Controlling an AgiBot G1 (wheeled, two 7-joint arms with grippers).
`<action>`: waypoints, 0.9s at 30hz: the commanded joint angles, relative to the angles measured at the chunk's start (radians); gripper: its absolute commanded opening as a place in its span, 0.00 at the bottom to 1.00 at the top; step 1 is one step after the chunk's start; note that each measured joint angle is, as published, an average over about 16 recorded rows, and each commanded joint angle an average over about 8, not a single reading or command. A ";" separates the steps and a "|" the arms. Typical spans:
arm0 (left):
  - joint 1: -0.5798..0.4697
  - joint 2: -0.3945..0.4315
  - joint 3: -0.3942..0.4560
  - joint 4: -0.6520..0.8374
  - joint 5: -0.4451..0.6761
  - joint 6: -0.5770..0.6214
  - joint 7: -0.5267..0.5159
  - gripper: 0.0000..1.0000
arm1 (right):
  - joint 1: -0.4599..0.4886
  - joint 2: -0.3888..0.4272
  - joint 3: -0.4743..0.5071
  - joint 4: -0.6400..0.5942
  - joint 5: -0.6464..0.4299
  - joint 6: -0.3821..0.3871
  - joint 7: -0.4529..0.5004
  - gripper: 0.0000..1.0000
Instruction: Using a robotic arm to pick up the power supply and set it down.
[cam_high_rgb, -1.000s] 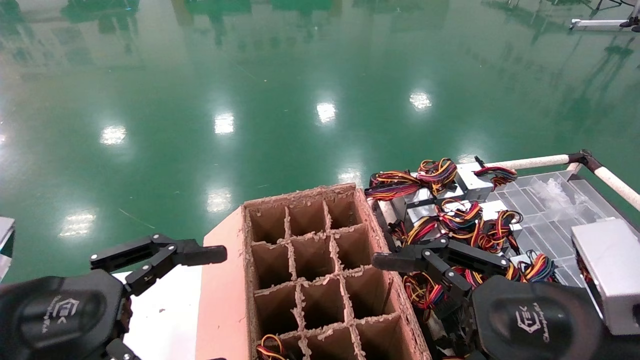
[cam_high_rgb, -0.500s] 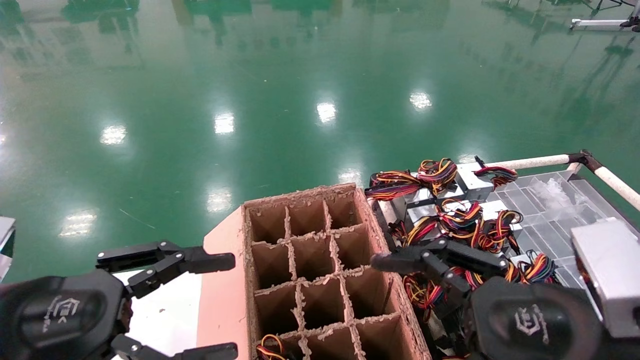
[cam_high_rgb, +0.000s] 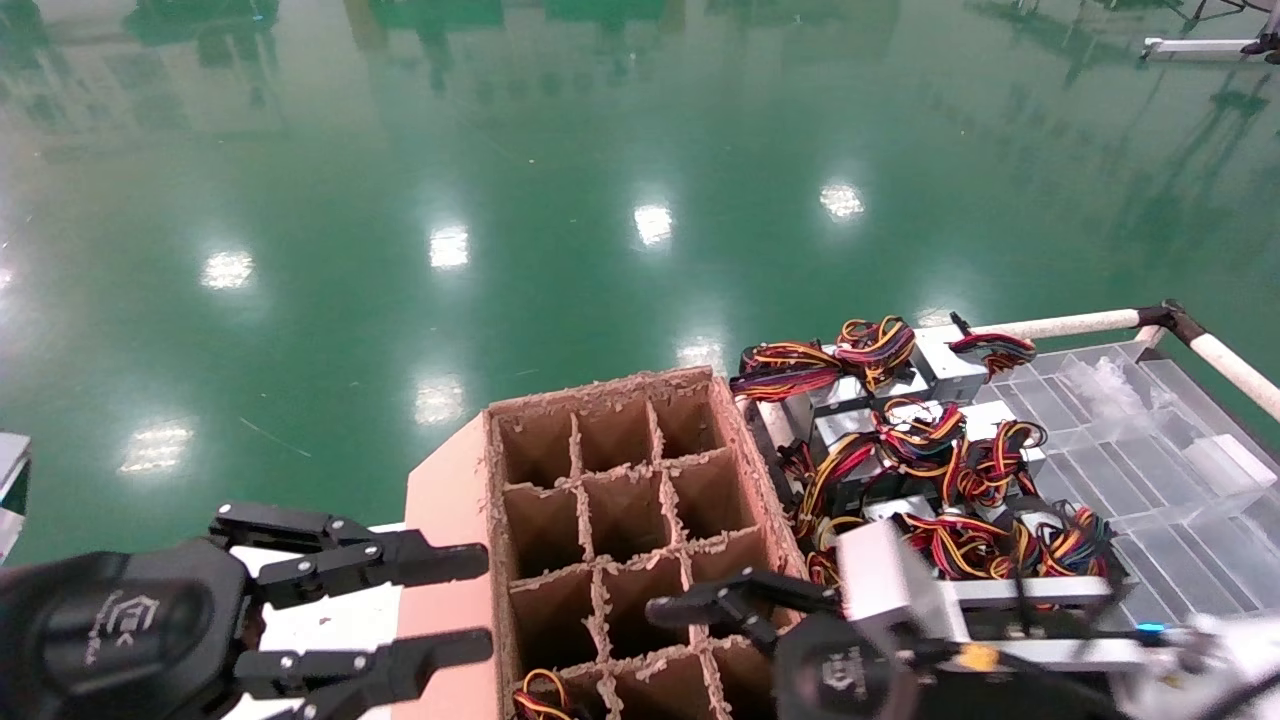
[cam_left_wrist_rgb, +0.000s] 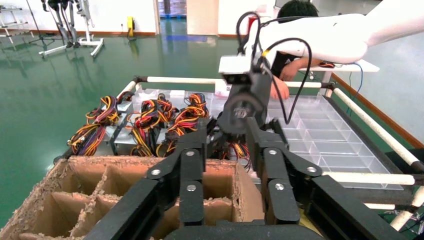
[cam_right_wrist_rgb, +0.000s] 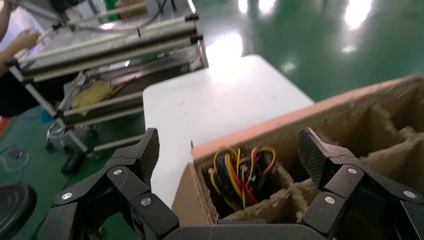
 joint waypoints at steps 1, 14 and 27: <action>0.000 0.000 0.000 0.000 0.000 0.000 0.000 0.00 | 0.024 -0.027 -0.023 -0.042 -0.034 -0.009 -0.012 1.00; 0.000 0.000 0.000 0.000 0.000 0.000 0.000 0.02 | 0.156 -0.180 -0.148 -0.190 -0.198 -0.017 -0.060 0.82; 0.000 0.000 0.000 0.000 0.000 0.000 0.000 0.98 | 0.209 -0.265 -0.212 -0.278 -0.281 0.008 -0.082 0.00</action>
